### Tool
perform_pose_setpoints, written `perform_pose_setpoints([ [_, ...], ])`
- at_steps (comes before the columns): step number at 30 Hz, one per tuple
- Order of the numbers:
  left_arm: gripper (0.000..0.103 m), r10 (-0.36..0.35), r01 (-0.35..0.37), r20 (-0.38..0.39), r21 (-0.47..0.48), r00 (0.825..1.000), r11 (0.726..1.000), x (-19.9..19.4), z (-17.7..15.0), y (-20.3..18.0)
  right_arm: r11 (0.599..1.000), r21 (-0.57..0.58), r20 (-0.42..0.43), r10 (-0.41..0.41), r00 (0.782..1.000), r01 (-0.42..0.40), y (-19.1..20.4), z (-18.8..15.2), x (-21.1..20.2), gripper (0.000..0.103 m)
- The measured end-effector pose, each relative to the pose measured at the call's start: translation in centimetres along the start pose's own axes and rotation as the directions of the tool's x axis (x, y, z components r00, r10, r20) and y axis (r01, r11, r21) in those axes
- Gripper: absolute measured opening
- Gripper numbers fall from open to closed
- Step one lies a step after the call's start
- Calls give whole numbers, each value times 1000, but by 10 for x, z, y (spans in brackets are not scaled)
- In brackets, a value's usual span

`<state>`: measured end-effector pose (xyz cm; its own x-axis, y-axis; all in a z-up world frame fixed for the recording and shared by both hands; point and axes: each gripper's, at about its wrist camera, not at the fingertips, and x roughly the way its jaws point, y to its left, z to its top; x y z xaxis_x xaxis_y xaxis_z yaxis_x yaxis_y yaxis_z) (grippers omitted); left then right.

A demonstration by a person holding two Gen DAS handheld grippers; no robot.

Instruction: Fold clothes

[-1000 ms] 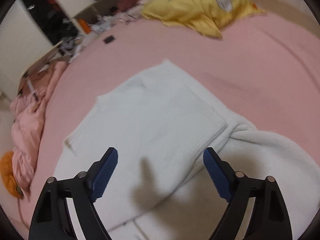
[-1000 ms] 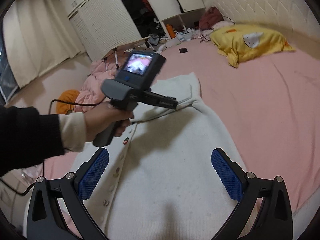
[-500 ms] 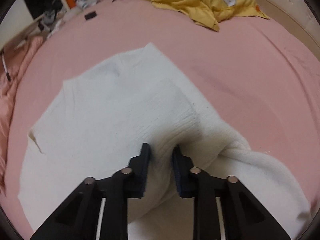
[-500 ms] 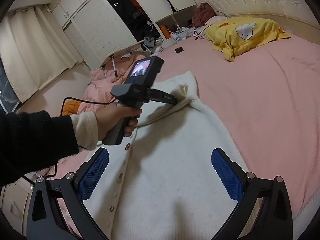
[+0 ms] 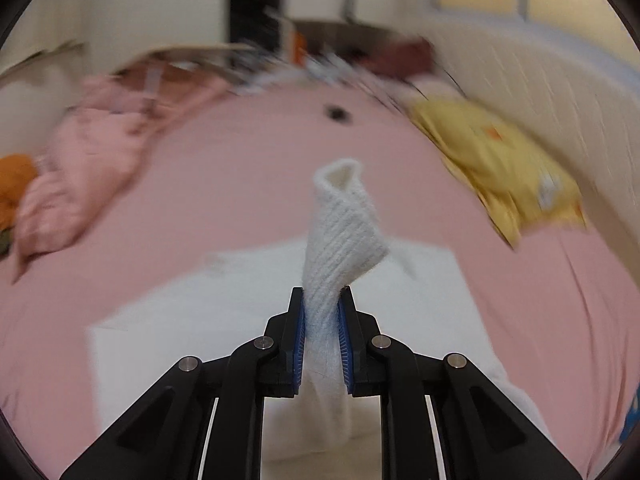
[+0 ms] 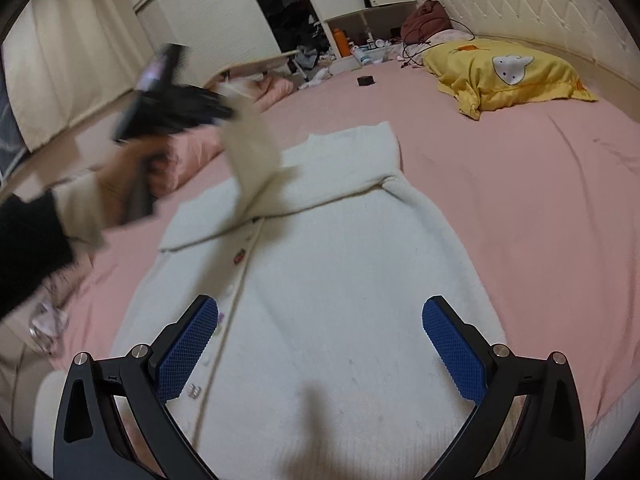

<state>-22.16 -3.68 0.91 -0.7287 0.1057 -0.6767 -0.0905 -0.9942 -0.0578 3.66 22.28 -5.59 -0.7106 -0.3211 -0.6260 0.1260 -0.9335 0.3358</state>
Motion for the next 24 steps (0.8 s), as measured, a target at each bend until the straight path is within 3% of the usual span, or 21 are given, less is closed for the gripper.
perform_pose_setpoints([
  [3, 15, 88, -83, 72, -73, 994, 994, -39, 12, 70, 999, -36, 7, -24, 1000, 24, 6, -3, -1, 102],
  [6, 15, 196, -176, 126, -155, 972, 972, -79, 11, 148, 994, -73, -7, -77, 997, 76, 12, -6, 2, 102],
  [10, 15, 373, -333, 143, -241, 917, 912, -130, -13, 247, 985, -112, -83, -138, 987, 129, 15, -11, 20, 102],
  [13, 15, 506, -456, 130, -287, 853, 842, -165, -45, 304, 980, -120, -150, -178, 972, 161, 11, -16, 32, 102],
  [19, 15, 633, -583, 5, -384, 774, 716, -187, -126, 401, 961, -133, -171, -265, 949, 244, 11, -16, 32, 102],
  [24, 15, 641, -639, -181, -467, 745, 611, -176, -212, 466, 950, -144, -221, -303, 927, 276, 13, -21, 37, 102],
])
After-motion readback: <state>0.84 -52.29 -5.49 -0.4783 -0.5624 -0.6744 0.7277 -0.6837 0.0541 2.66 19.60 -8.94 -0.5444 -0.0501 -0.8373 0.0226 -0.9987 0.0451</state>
